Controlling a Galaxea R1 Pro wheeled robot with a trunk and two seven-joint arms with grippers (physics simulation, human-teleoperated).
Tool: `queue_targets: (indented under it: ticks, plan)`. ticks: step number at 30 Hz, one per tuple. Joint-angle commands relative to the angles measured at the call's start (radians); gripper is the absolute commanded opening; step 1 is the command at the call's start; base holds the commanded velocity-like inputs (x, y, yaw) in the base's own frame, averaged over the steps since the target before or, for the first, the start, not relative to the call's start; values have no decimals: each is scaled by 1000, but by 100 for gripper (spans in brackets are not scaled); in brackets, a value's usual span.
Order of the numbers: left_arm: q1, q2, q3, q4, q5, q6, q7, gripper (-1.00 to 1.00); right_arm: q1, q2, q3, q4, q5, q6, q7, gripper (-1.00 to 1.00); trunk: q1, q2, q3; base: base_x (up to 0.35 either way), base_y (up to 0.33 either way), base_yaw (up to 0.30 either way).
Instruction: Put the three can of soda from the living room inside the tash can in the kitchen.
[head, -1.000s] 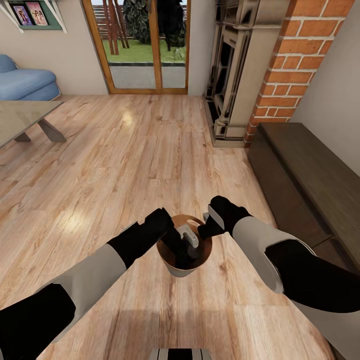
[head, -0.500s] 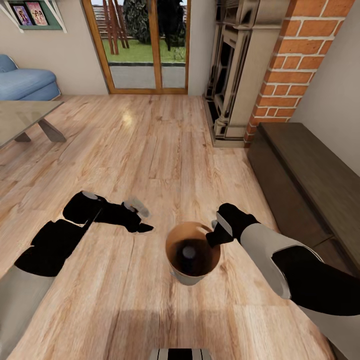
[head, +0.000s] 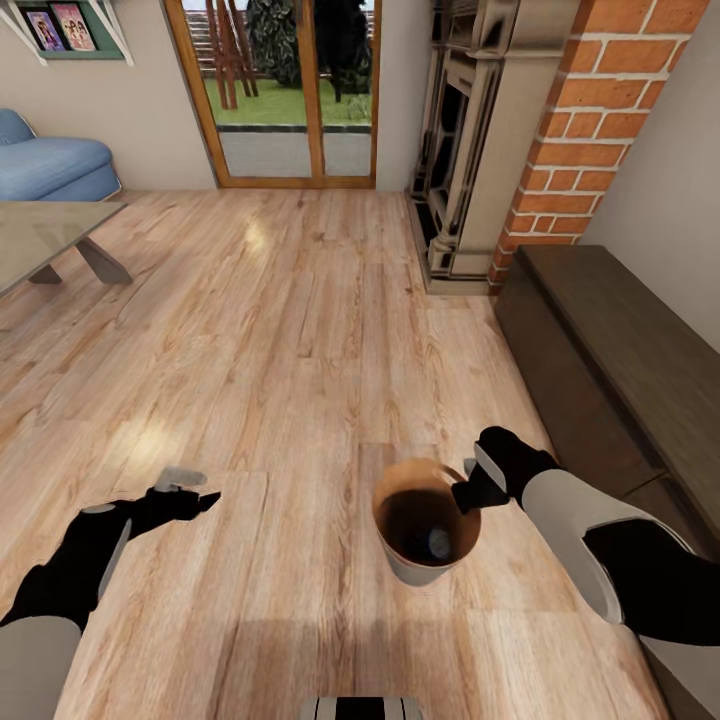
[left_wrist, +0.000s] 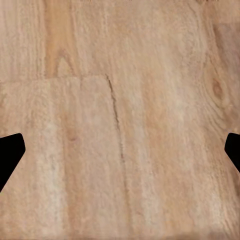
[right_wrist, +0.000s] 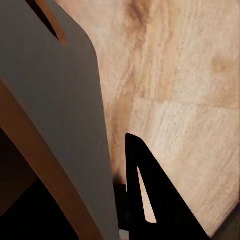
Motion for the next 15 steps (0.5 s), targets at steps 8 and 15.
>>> queue_targets:
  ticks: [8,15]
  plan:
    - [2,-13,29,60,46,-57,32,100,58,-7,3,-12,-4,-116,7,-100,0,0,0,0,0,0]
    - [23,-48,32,64,49,-103,41,100,97,-4,3,-11,-4,-212,6,-100,0,0,0,0,0,0]
